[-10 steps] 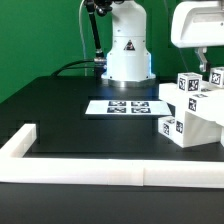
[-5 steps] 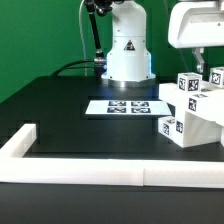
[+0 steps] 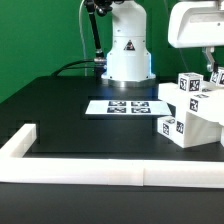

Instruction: Assemble chair

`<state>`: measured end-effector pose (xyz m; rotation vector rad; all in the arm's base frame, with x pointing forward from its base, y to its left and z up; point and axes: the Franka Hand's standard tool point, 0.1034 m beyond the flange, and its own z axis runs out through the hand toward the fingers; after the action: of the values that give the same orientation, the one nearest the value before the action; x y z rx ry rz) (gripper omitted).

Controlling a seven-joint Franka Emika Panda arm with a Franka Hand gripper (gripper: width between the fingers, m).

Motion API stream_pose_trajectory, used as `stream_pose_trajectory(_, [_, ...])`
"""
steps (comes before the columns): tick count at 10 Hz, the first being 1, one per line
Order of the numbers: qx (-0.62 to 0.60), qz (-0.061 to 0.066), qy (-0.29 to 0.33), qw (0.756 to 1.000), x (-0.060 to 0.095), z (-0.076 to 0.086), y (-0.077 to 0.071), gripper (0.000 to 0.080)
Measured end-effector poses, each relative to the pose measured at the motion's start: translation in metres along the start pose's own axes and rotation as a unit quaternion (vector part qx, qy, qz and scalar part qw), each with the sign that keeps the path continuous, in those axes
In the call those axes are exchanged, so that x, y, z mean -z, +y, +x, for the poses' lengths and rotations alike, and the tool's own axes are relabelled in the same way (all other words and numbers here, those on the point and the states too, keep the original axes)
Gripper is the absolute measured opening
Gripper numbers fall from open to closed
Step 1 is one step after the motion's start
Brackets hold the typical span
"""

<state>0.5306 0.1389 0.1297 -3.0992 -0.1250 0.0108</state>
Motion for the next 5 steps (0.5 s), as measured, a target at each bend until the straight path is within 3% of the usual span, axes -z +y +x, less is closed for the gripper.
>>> stream_pose_trajectory(2, [-0.023,0.001,0.001,1.0,0.0007,0.0005,-0.0007,0.0278])
stream_pose_trajectory(3, [-0.079,0.006,0.004,0.997,0.003,0.0015,-0.001,0.0143])
stream_pose_trajectory(5, [-0.173,0.017,0.008,0.985,0.0047,-0.0007,0.002,0.0143])
